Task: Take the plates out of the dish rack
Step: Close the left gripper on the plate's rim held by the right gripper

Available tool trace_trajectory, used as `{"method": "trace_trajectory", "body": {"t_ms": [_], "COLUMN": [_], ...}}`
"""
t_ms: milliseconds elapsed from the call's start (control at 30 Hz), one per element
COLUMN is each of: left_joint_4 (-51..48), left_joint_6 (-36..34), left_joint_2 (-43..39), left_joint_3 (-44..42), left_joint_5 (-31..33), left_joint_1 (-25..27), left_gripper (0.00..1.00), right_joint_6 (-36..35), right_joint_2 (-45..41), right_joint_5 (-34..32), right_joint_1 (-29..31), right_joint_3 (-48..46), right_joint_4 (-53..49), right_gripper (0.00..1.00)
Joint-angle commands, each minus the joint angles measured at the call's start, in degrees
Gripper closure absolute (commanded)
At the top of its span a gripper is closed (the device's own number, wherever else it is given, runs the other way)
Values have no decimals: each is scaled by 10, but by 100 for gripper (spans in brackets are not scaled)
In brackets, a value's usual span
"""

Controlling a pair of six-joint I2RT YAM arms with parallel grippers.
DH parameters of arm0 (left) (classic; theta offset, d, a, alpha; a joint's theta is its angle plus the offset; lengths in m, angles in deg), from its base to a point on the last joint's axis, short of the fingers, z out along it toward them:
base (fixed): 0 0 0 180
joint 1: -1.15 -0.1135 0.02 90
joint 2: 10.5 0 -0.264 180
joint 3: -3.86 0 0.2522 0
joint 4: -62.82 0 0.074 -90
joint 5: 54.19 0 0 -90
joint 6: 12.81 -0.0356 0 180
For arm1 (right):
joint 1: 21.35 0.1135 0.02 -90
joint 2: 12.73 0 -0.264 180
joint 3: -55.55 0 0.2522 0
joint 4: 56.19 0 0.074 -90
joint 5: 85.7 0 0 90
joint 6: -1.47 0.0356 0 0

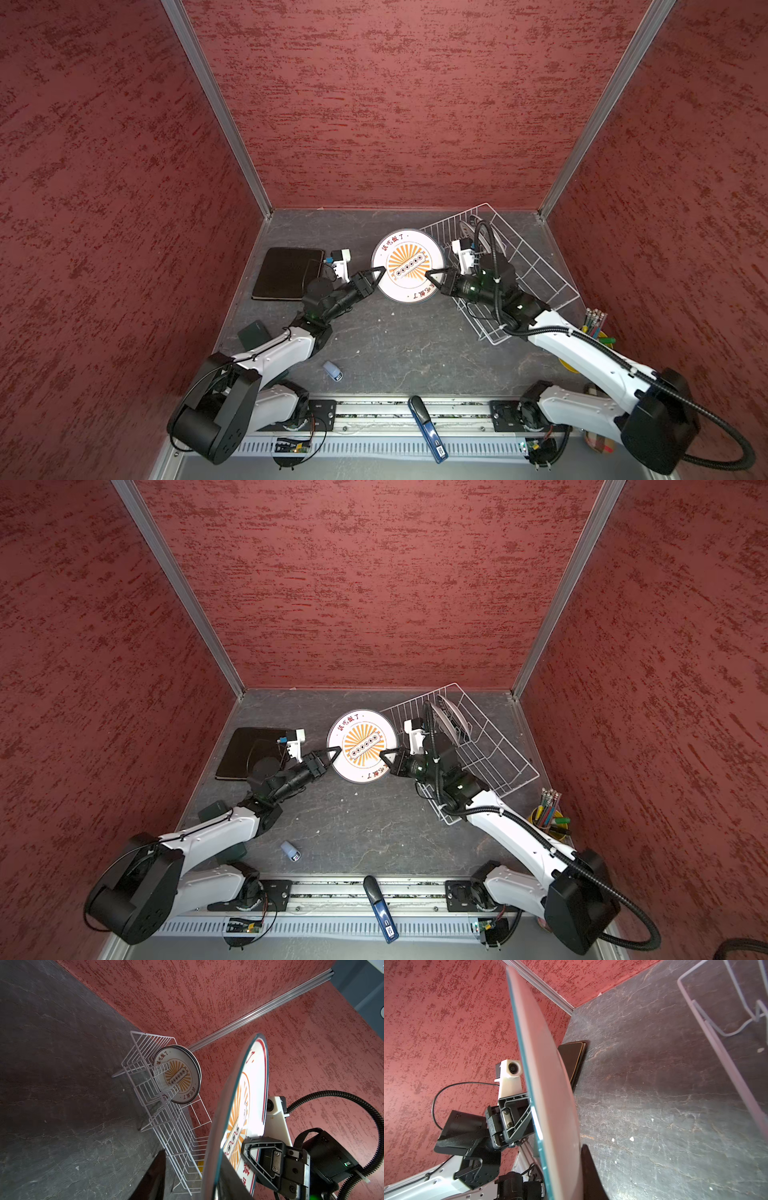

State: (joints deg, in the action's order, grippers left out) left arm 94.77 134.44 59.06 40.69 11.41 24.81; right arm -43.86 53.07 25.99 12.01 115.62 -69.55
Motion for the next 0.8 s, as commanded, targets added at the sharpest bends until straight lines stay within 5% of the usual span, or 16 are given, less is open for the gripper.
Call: {"method": "trace_trajectory", "body": {"t_ms": [0,400,467,533,600,767], "left_joint_4": [32,44,43,45,45,43], "left_joint_6": [5,8,8,7,8,5], "left_joint_2": [9,20,21,21,21,19], "left_joint_3": [-3,-3,-4,-5,-5,-10], "left_joint_5": [-12,-19,-18,-17,-16,-13], "left_joint_1": [-5,-7,-8,-9,-9,-13], "left_gripper": [64,92,97,100,100,100], "right_joint_6": [17,23,23,19,15,9], "right_joint_2": [-1,10,9,11,11,9], "right_joint_5": [36,59,61,63,60,47], "right_joint_1": [-8,-19,-22,-25,-27,-30], "right_joint_3": [-1,-9,-9,-6,-2,0], "right_joint_4": [63,76,74,65,51,29], "right_gripper": [100,97,83,53,36,20]}}
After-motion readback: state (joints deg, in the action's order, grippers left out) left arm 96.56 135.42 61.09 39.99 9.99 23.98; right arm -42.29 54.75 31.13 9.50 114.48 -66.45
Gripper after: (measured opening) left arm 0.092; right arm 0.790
